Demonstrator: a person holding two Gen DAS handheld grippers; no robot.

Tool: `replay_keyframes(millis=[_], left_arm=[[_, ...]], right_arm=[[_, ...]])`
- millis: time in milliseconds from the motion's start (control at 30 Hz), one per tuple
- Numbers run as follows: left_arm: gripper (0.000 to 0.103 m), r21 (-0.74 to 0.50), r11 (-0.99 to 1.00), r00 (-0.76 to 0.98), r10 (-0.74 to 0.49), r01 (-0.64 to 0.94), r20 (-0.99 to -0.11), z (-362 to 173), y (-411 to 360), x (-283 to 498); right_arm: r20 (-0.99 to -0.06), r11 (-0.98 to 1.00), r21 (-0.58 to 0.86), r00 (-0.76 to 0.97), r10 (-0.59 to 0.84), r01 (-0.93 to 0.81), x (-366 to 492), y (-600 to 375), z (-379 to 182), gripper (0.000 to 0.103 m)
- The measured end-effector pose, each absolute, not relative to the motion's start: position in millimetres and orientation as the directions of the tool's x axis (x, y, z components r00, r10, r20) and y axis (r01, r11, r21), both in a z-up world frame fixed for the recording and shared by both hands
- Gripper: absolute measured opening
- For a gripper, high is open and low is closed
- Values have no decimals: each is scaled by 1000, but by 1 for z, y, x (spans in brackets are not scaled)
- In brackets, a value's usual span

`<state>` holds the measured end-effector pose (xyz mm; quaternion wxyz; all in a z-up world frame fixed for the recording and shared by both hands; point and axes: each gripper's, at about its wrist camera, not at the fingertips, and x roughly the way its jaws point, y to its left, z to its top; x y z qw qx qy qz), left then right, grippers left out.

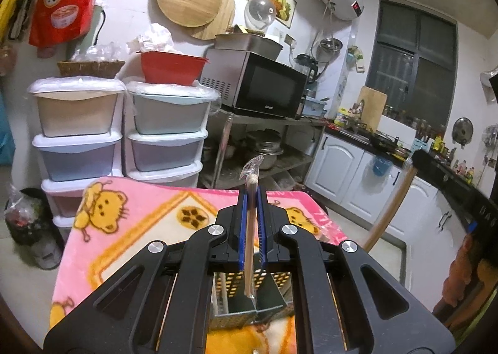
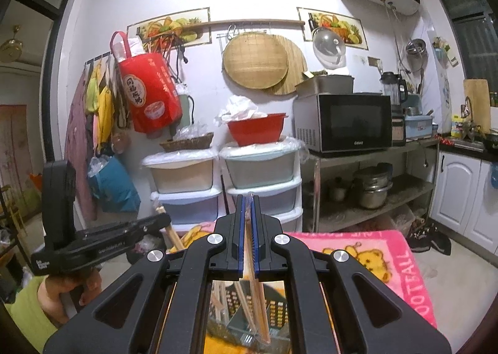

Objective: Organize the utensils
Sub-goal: 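Lower both held chopsticks down into the green caddy compartments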

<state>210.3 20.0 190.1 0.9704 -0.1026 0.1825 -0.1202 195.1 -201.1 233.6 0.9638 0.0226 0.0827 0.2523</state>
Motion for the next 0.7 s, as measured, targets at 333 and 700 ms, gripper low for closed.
replay_keyframes(millis=[333,700], left_arm=[[4,-229,961,904,-230,153,-361,175,19,228],[4,-217,967,896,-213,136,-389,158,15,239]], right_arm=[[-120,883,89,875,469,-461,216,-206,228,4],[-163,885,107,870,466,-454,234,-202,205,4]])
